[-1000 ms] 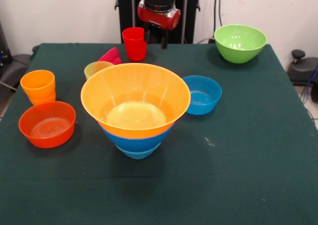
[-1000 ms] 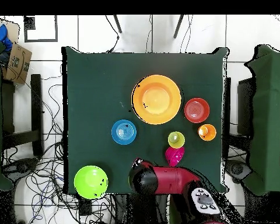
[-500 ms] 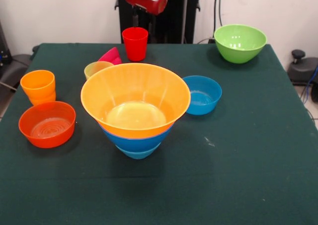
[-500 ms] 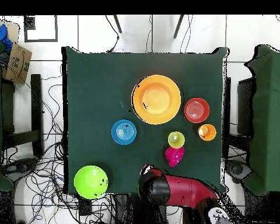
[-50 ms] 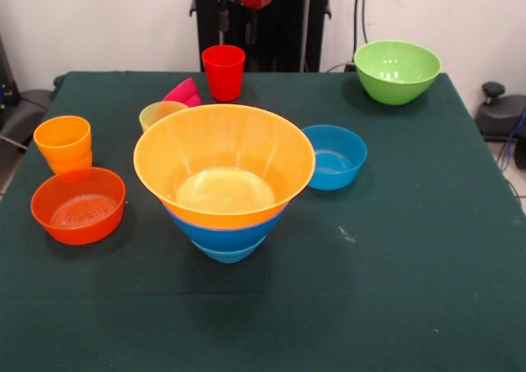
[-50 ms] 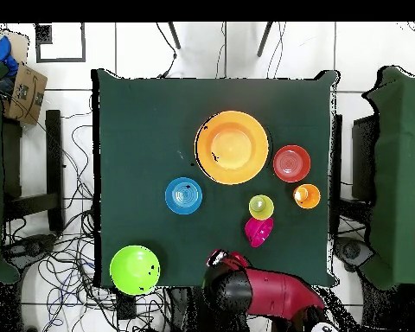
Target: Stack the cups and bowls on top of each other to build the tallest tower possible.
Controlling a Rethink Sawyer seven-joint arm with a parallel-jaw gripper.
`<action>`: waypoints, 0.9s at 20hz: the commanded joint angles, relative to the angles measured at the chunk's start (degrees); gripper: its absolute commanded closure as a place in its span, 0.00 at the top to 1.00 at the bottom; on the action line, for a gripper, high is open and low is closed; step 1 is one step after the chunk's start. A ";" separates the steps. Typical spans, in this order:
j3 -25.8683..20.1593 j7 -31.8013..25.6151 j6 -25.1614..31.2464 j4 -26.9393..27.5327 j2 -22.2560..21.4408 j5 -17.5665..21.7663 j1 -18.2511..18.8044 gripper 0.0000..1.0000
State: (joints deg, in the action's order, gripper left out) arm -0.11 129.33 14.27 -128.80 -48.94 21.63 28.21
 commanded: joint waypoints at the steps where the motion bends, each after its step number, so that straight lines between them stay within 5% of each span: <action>1: -2.70 0.26 -1.27 -2.44 5.44 4.63 -1.49 1.00; 18: 3.03 3.62 -14.51 4.42 18.98 8.30 -5.32 1.00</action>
State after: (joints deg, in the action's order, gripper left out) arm 3.59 129.33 5.48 -129.02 -37.31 26.60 23.75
